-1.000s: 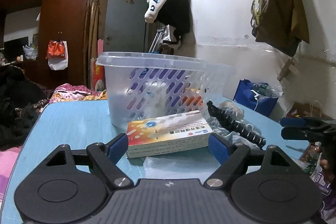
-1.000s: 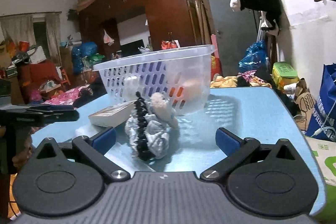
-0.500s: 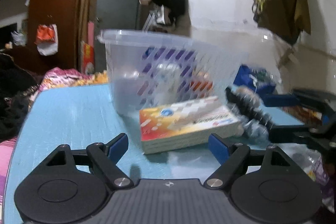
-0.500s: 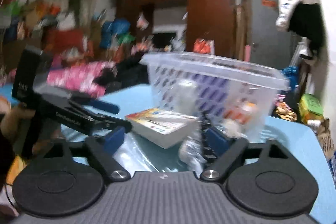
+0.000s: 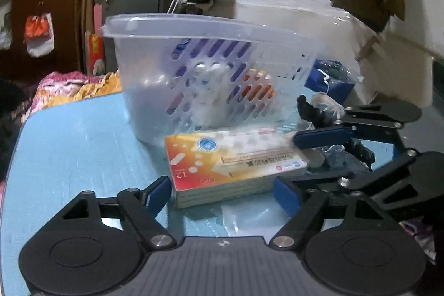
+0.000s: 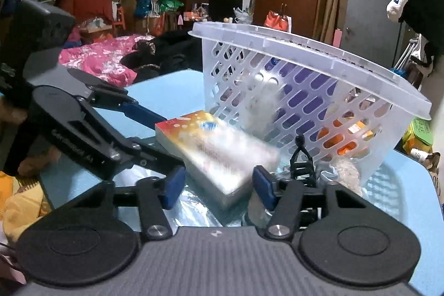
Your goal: Organize objects
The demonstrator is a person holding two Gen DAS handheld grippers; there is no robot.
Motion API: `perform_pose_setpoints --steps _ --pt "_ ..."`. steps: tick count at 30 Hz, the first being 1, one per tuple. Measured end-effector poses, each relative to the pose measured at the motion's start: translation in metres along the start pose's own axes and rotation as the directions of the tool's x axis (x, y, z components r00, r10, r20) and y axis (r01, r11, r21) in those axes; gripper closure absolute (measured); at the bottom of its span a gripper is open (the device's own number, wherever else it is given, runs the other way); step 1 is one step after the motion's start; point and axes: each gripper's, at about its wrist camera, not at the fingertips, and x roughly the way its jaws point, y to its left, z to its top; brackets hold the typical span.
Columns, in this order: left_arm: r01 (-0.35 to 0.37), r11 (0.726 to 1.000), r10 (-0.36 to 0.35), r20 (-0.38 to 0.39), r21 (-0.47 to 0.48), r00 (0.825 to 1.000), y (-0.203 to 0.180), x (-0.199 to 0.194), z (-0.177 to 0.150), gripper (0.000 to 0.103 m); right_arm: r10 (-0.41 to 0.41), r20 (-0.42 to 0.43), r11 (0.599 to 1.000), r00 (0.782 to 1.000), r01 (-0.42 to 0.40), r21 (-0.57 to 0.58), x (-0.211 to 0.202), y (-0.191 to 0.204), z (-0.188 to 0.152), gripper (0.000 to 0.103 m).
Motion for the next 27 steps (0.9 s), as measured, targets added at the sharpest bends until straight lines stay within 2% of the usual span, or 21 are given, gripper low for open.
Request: perform_pose_setpoints --steps 1,4,5,8,13,17,23,27 --pt "-0.008 1.0 0.008 0.002 0.012 1.0 -0.002 0.0 0.0 0.024 -0.006 -0.001 1.0 1.0 0.006 -0.003 0.001 0.0 -0.001 0.057" --pt "-0.034 0.998 0.033 0.032 0.053 0.999 -0.007 -0.007 -0.003 0.043 -0.03 0.017 0.999 0.999 0.03 -0.024 0.0 0.002 -0.005 0.058" --pt "-0.037 0.997 0.036 0.02 0.066 0.999 -0.009 -0.006 -0.004 0.045 -0.03 0.017 0.999 0.999 0.031 -0.027 -0.001 0.001 -0.006 0.058" --pt "-0.037 0.996 0.036 0.015 0.087 0.999 -0.011 -0.006 -0.003 0.046 -0.038 0.01 0.999 0.999 0.038 -0.03 -0.001 -0.001 -0.006 0.058" --pt "0.009 0.996 -0.011 0.025 0.09 1.0 -0.011 -0.009 -0.005 0.046 -0.081 -0.034 0.995 0.996 0.078 -0.062 -0.003 -0.006 -0.014 0.059" --pt "0.014 0.995 -0.017 0.025 0.102 1.0 -0.013 -0.008 -0.005 0.046 -0.034 -0.016 0.999 0.999 0.034 -0.003 -0.008 -0.022 -0.018 0.058" --pt "0.043 0.997 -0.042 -0.027 0.065 0.999 -0.007 0.002 -0.001 0.046 -0.043 -0.022 0.999 0.999 0.043 -0.013 -0.001 -0.02 -0.014 0.057" --pt "-0.026 0.99 0.027 -0.005 0.136 1.0 -0.023 0.001 -0.003 0.051 -0.044 -0.013 0.999 0.999 0.043 -0.014 -0.001 -0.02 -0.015 0.058"
